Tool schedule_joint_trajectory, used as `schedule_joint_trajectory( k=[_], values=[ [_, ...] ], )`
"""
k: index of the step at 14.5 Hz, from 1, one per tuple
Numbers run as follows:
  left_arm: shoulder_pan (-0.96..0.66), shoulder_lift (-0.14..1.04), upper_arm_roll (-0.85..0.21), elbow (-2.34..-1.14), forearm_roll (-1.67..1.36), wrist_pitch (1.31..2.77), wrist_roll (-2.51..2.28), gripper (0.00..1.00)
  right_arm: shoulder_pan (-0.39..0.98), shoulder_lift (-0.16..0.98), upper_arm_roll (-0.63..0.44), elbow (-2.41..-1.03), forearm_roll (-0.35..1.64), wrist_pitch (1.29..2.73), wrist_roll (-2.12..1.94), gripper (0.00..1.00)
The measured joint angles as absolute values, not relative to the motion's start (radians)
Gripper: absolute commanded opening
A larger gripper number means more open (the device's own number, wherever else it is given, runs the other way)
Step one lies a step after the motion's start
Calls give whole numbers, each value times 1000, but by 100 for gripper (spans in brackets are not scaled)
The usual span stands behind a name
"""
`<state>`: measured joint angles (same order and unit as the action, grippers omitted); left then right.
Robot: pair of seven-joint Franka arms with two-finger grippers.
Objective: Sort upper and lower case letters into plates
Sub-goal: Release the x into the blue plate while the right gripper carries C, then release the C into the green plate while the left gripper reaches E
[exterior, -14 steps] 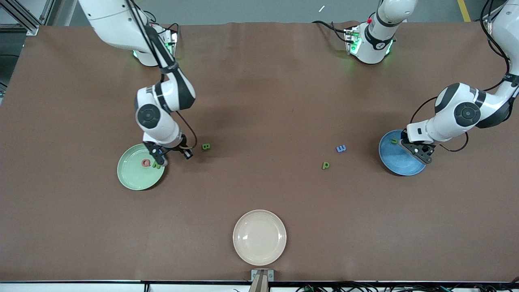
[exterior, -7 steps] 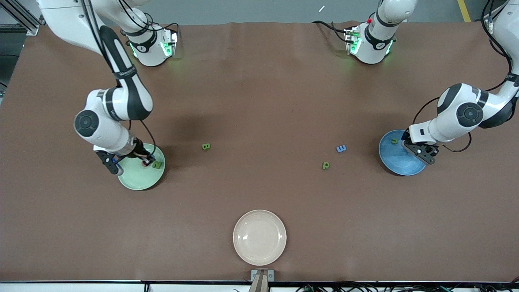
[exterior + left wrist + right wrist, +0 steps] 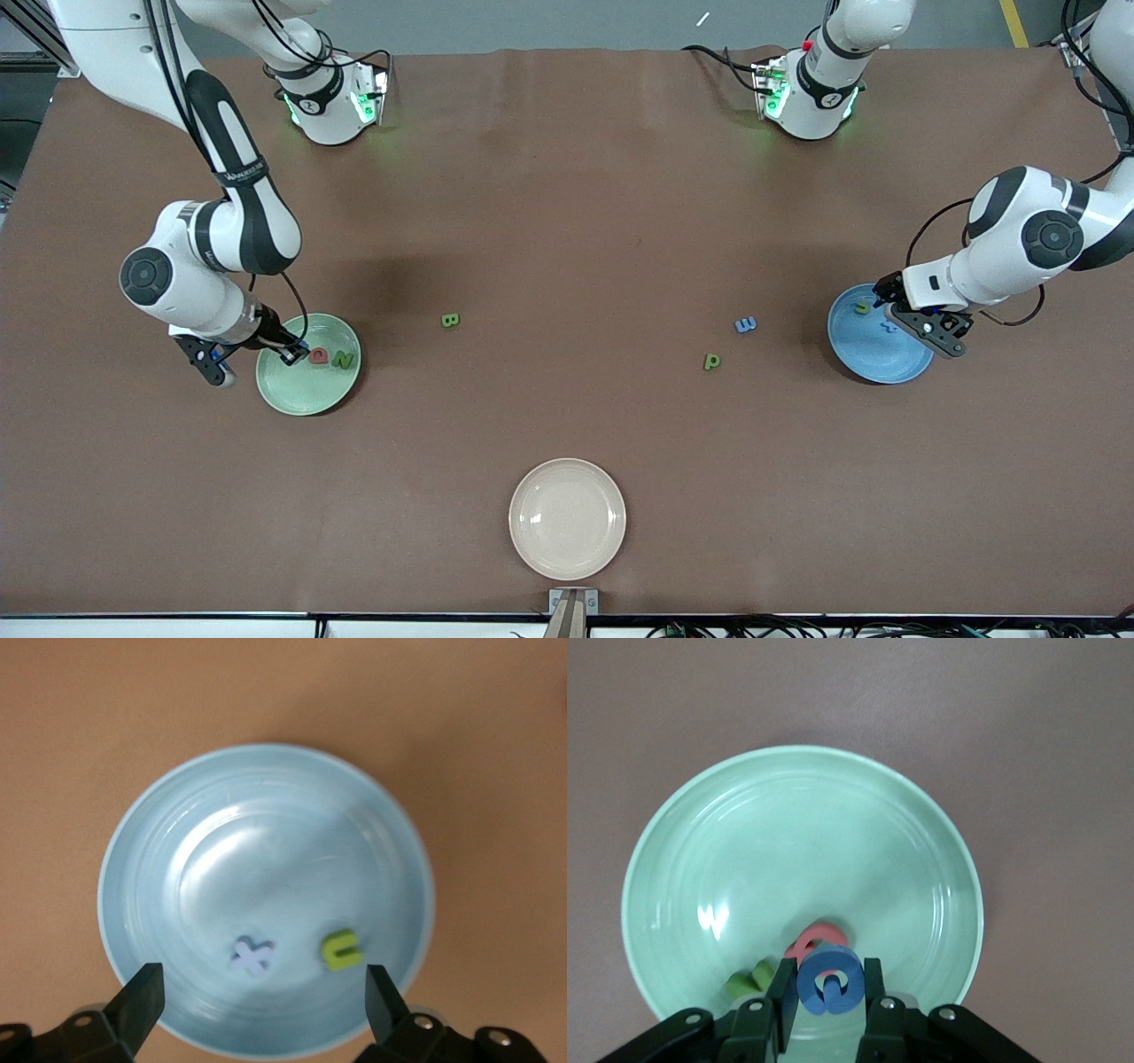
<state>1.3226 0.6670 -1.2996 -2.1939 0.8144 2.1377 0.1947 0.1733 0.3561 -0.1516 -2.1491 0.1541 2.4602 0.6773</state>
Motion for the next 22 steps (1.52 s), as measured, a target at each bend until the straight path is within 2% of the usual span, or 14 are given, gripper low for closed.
schedule_joint_trajectory(
  k=[3,5,13,22],
  values=[
    [1318,665,-1435,-2161,800,2035,103,100,161,386,-152,-2155,154,2496,660,2],
    [1294,663,-1468,-2159,798,2023,83,100,161,403,-151,-2156,154,2508,659,2],
    [978,663,-1472,-2100,771,1999,92,100,160,417,-150,-2157,154,2515,659,4],
    [826,663,-1455,-2118,833,2000,141,100,146,420,-150,-2168,154,2512,659,4]
  ],
)
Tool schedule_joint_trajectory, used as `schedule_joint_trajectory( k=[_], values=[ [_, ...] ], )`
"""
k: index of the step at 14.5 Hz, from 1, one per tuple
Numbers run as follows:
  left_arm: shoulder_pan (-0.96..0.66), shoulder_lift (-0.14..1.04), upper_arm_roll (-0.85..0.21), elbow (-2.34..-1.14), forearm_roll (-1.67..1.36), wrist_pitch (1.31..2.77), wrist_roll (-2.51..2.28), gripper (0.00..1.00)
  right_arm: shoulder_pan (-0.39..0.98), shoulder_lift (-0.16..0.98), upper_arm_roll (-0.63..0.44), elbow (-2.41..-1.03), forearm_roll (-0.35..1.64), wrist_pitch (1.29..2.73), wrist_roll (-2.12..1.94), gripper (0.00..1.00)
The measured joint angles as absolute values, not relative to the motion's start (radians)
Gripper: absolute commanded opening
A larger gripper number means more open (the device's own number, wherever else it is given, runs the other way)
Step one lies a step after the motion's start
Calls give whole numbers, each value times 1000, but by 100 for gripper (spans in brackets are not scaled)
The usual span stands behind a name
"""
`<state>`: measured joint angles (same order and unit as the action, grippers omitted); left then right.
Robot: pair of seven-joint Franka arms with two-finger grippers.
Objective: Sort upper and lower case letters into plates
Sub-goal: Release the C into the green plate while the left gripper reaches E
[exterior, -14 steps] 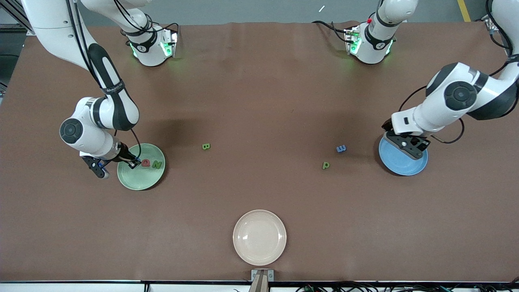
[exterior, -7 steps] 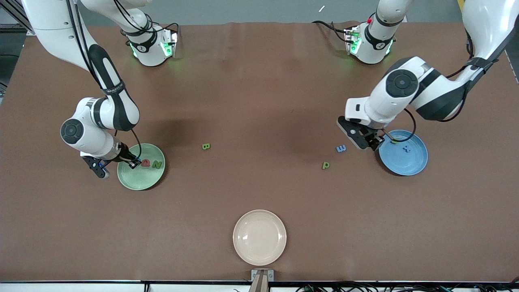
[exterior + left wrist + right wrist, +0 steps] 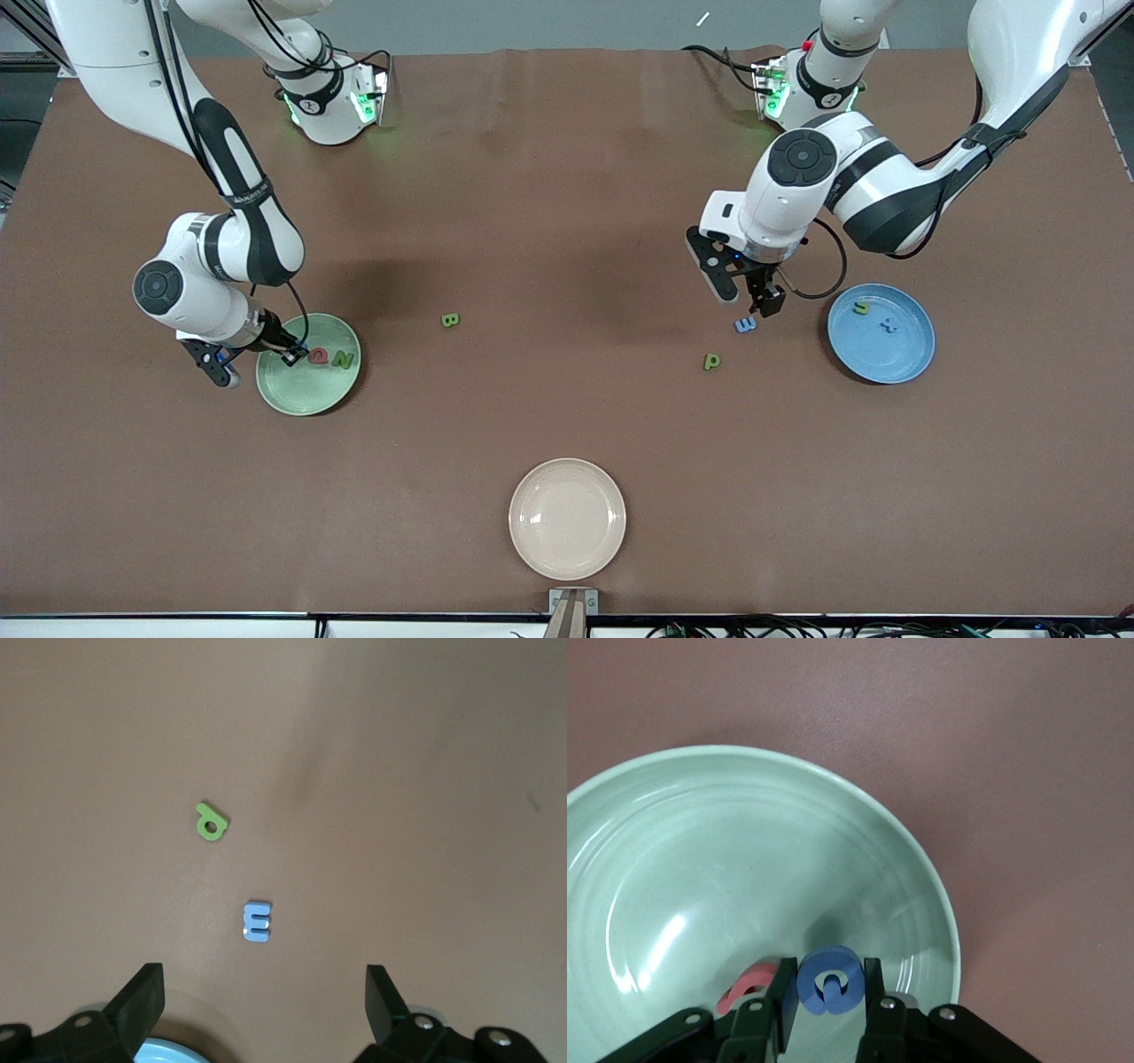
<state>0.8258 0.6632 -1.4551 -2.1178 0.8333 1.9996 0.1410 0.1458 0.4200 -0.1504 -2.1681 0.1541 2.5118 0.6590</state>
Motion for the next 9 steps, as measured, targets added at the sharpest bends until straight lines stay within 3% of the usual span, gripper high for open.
schedule_joint_trajectory(
  k=[1,2,4,5,6,9],
  values=[
    [831,663,-1451,-2134,855,2008,142,100,139,421,-150,-2168,154,2512,658,5],
    [841,663,-1446,-2155,874,2032,143,100,134,423,-151,-2168,154,2513,658,21],
    [872,663,-1433,-2203,908,2106,145,100,132,427,-150,-2168,154,2514,657,77],
    [888,664,-1423,-2225,926,2146,146,100,132,428,-149,-2168,154,2515,657,92],
    [899,664,-1409,-2243,941,2183,147,100,132,428,-147,-2168,154,2515,657,100],
    [903,665,-1349,-2276,958,2297,152,99,135,427,-137,-2162,154,2509,657,100]
  ],
)
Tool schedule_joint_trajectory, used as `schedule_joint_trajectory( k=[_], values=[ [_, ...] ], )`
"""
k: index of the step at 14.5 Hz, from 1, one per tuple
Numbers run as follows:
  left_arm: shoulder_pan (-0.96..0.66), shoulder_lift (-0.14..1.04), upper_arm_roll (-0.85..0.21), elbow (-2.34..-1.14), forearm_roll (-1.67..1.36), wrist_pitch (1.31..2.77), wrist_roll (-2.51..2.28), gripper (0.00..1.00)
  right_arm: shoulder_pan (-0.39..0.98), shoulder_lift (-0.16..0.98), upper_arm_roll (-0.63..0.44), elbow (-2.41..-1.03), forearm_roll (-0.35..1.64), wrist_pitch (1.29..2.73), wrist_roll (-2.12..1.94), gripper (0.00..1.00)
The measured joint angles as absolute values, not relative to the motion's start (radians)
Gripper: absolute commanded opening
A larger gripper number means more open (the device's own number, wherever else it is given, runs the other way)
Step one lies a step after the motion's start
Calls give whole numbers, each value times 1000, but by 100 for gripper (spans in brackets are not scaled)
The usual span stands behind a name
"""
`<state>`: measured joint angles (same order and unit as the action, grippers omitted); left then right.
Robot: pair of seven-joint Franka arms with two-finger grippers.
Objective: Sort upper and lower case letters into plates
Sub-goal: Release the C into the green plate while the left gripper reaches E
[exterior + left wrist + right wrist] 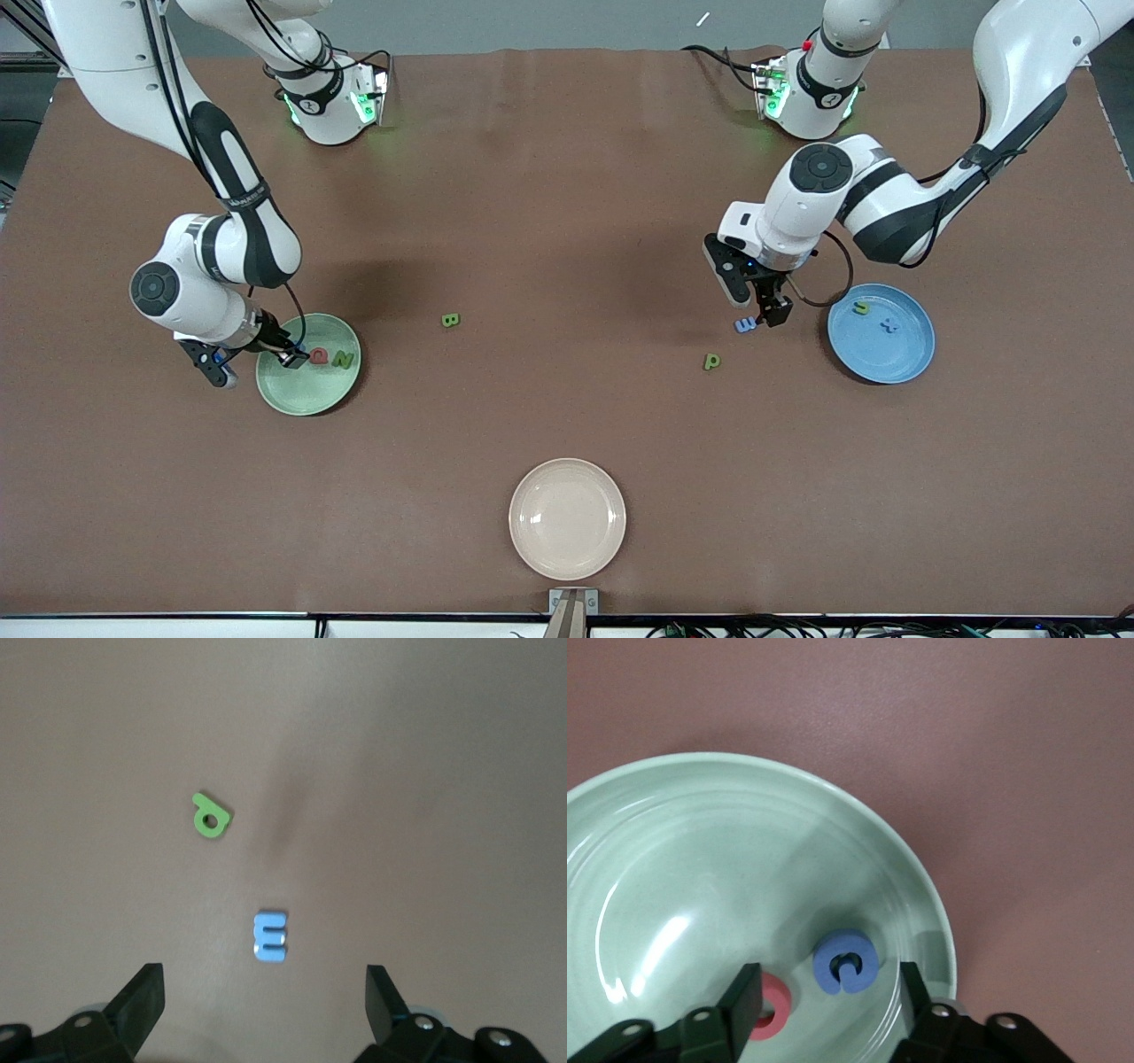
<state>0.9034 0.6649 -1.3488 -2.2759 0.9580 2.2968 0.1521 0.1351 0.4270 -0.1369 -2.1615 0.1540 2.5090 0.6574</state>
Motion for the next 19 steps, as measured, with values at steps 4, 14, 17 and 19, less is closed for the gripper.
schedule_joint_trajectory(
  k=[4,14,17,19],
  values=[
    [876,670,-1269,-2293,989,2362,154,98,189,400,-124,-2090,155,2377,758,100],
    [825,684,-1185,-2292,990,2367,171,83,456,390,-117,-2050,168,2369,1130,100],
    [768,696,-1136,-2276,990,2374,172,78,456,396,-124,-2050,169,2370,1130,100],
    [739,701,-1119,-2263,990,2374,172,77,456,400,-127,-2050,169,2375,1130,100]
  ],
)
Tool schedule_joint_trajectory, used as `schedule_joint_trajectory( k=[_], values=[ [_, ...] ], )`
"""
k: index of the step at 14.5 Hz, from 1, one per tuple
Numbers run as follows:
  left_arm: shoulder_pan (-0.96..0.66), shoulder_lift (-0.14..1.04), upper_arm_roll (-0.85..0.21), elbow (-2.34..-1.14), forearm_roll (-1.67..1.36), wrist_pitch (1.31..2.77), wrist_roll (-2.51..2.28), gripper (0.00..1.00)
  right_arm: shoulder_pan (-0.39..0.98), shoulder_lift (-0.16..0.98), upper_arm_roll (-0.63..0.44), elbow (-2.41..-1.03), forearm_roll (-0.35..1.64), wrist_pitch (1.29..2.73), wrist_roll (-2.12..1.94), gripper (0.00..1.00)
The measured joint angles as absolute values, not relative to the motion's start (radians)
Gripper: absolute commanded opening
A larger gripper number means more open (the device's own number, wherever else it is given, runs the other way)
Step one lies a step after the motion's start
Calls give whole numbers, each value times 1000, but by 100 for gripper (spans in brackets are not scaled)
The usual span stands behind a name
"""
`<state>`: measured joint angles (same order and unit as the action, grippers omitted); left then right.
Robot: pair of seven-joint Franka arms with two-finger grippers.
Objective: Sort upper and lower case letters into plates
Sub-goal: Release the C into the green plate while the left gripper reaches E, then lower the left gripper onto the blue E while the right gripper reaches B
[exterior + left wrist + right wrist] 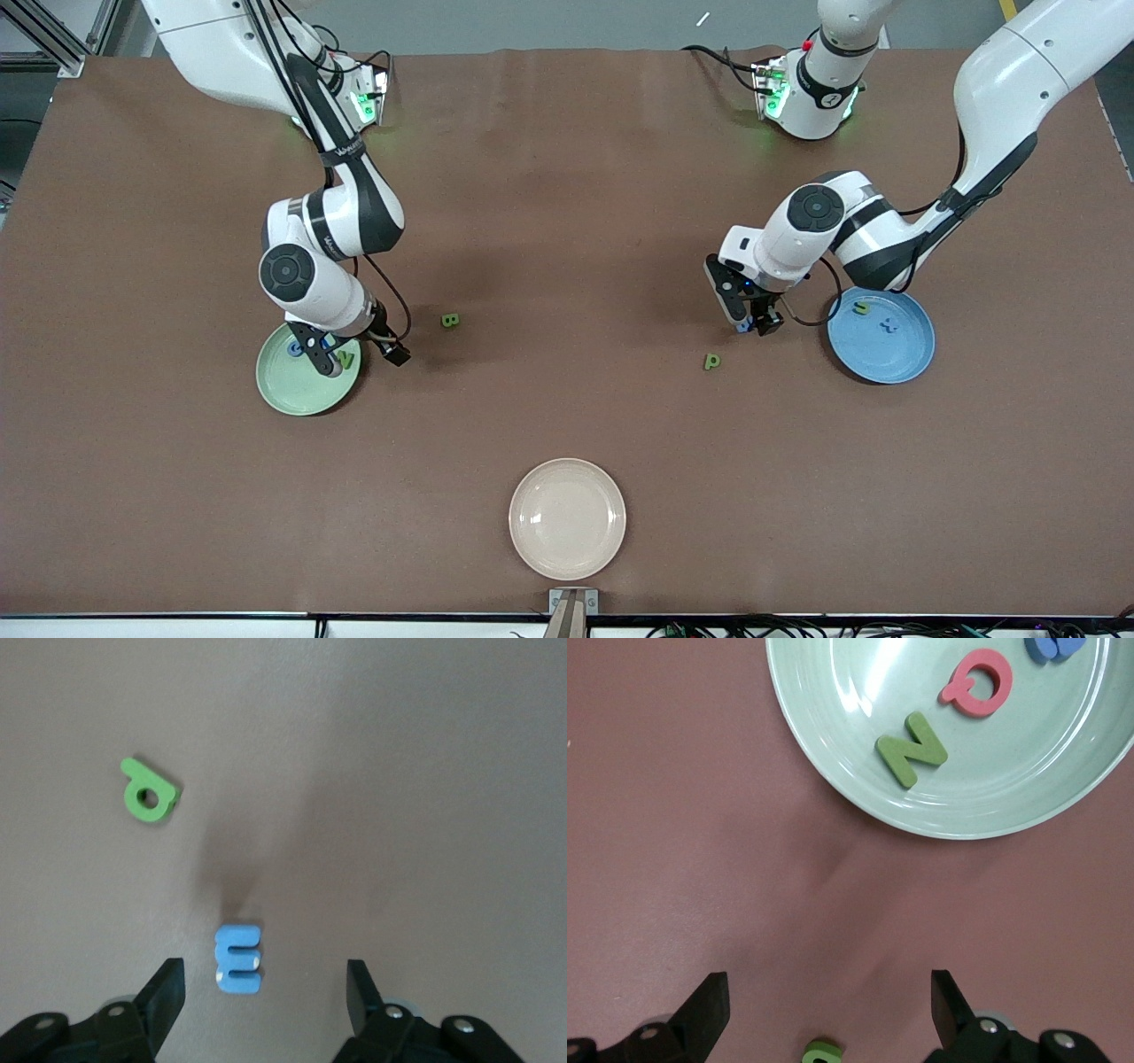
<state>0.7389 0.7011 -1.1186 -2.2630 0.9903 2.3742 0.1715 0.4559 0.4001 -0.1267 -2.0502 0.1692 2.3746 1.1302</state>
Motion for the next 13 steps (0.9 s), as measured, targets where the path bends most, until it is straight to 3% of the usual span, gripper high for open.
schedule_joint_trajectory(
  k=[13],
  values=[
    [648,706,-985,-2247,1008,2486,183,74,456,407,-126,-2051,169,2405,1130,100]
  ],
)
